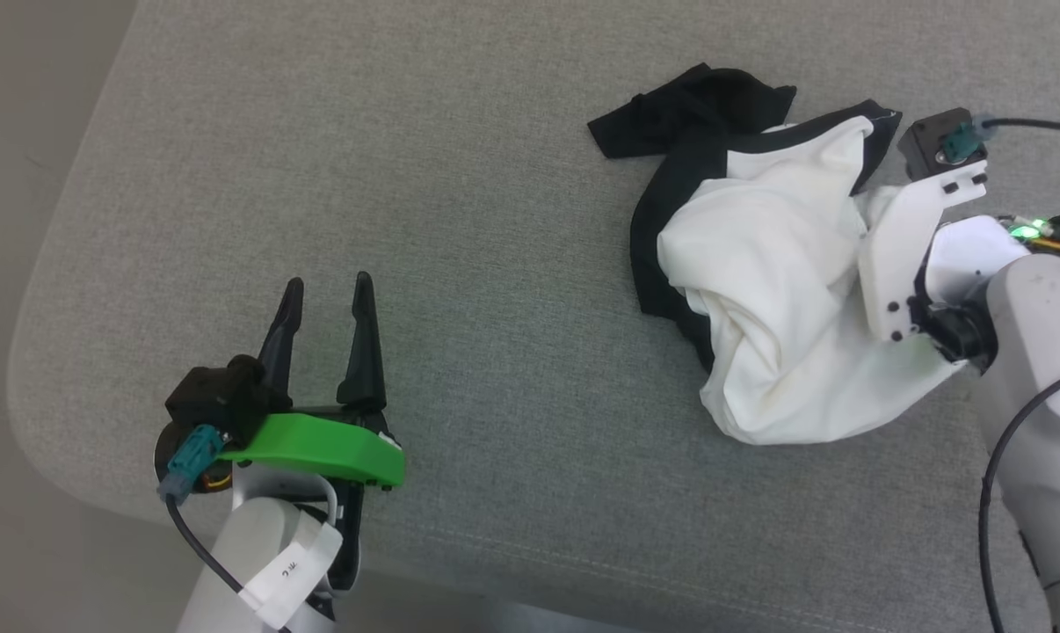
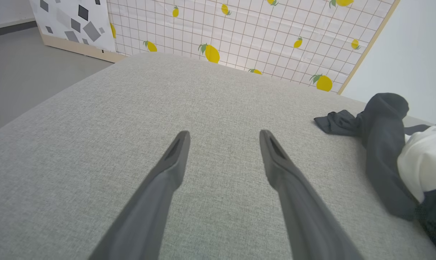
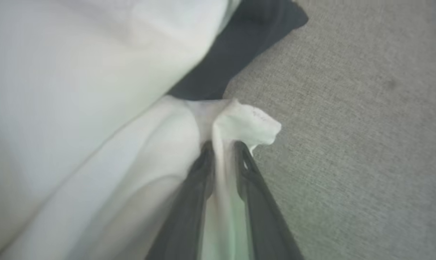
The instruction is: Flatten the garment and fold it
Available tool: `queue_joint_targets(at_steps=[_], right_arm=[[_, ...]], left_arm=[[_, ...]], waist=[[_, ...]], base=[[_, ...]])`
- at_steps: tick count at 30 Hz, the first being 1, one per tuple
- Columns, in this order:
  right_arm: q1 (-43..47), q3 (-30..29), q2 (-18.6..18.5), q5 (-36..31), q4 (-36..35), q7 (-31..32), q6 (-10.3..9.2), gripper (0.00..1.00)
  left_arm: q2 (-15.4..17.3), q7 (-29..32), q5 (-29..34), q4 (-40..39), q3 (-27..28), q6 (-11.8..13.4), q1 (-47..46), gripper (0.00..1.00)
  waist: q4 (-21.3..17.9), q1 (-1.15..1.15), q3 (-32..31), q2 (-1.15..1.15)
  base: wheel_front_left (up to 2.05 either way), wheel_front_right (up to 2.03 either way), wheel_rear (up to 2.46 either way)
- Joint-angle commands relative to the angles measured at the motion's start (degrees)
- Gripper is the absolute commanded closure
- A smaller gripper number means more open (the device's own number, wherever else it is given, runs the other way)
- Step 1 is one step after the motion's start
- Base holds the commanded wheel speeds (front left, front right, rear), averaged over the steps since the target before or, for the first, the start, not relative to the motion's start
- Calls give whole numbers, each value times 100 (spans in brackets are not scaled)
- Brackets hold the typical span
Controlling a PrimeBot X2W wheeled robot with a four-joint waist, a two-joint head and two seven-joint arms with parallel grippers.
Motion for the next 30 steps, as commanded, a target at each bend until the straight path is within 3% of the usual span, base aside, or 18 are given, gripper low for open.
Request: queue_joint_targets(at_steps=[1, 7, 12, 18, 24, 25, 26, 30], right_arm=[[262, -17, 64, 142, 141, -110, -2, 100], [690, -902, -111, 640, -542, -956, -2, 100], [1880, -2141, -80, 672, -1518, -1187, -2, 100], [3583, -3768, 634, 292, -2392, -805, -2, 100], [4240, -4390, 1161, 181, -2483, -603, -2, 100], [4225, -4362, 1191, 264, -2480, -674, -2, 62], [4193, -4306, 1215, 372, -2499, -803, -2, 0], [4028, -4050, 1247, 763, -2696, -1382, -2, 0]], left_arm=[[-40, -26, 104, 43, 39, -47, 0, 0], [-80, -26, 129, 208, 133, -166, 119, 0], [-86, -26, 89, 337, 220, -217, 329, 0], [-106, -26, 14, 432, 248, -238, 479, 0], [-107, 1, -64, 533, 234, -249, 526, 0], [-104, 7, -78, 543, 239, -246, 534, 0], [-100, 14, -94, 552, 246, -242, 543, 0], [-112, 60, -183, 571, 242, -245, 548, 0]], waist=[[-118, 0, -208, 0], [-373, 0, -735, 0], [-673, 0, -1136, 0], [-889, 0, -1368, 0], [-983, 0, -1441, 0], [-999, 0, -1445, 0], [-1016, 0, -1453, 0], [-1056, 0, -1481, 0]], base=[[0, 0, 0], [0, 0, 0], [0, 0, 0], [0, 0, 0], [0, 0, 0], [0, 0, 0], [0, 0, 0], [0, 0, 0]])
